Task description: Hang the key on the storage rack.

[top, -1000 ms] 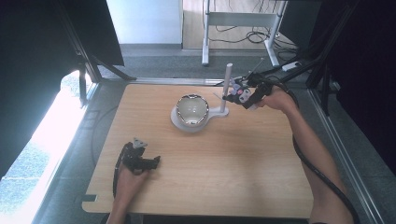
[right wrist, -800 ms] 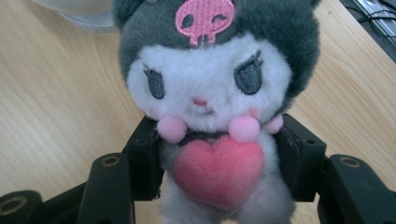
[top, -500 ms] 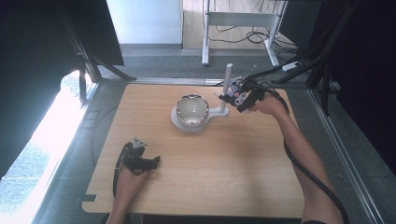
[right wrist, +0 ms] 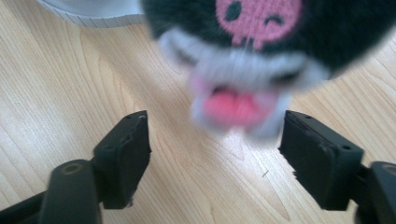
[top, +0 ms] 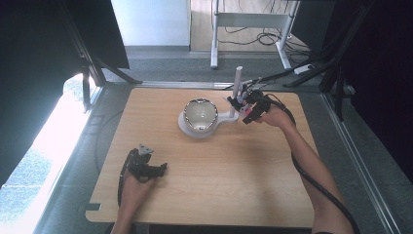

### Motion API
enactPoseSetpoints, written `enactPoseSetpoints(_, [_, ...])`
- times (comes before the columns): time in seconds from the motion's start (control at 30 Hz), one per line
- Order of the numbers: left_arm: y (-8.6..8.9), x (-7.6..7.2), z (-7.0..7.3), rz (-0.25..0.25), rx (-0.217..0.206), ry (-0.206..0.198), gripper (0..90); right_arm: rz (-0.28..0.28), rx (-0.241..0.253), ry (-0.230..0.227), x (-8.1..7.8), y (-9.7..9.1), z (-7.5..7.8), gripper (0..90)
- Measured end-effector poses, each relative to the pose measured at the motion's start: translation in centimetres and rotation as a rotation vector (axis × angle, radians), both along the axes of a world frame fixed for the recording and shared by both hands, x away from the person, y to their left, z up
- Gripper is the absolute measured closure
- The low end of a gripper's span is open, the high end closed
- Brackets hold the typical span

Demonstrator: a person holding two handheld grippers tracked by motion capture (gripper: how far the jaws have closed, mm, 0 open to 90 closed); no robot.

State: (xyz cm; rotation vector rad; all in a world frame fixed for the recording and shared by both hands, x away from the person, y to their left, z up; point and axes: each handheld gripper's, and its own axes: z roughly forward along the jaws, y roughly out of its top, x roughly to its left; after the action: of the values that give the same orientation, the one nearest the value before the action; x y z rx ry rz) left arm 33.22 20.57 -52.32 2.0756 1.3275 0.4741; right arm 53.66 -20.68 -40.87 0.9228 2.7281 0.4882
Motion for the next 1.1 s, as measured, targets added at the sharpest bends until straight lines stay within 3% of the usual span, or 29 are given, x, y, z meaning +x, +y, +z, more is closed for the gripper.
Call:
enactPoseSetpoints(0.2, [0.0,0.0,0.0,0.000,0.001,0.001,4.1,-0.004,0.013,-0.051,-1.0,-0.5,1.0,14.8])
enactPoseSetpoints(0.9, [0.0,0.0,0.0,-0.001,0.000,0.000,4.1,0.072,-0.020,-0.045,-4.4,-0.3,1.2,13.4])
enactPoseSetpoints(1.1, [0.0,0.0,0.0,0.000,0.001,0.000,4.1,0.097,0.000,-0.047,-5.8,-0.2,1.1,13.3])
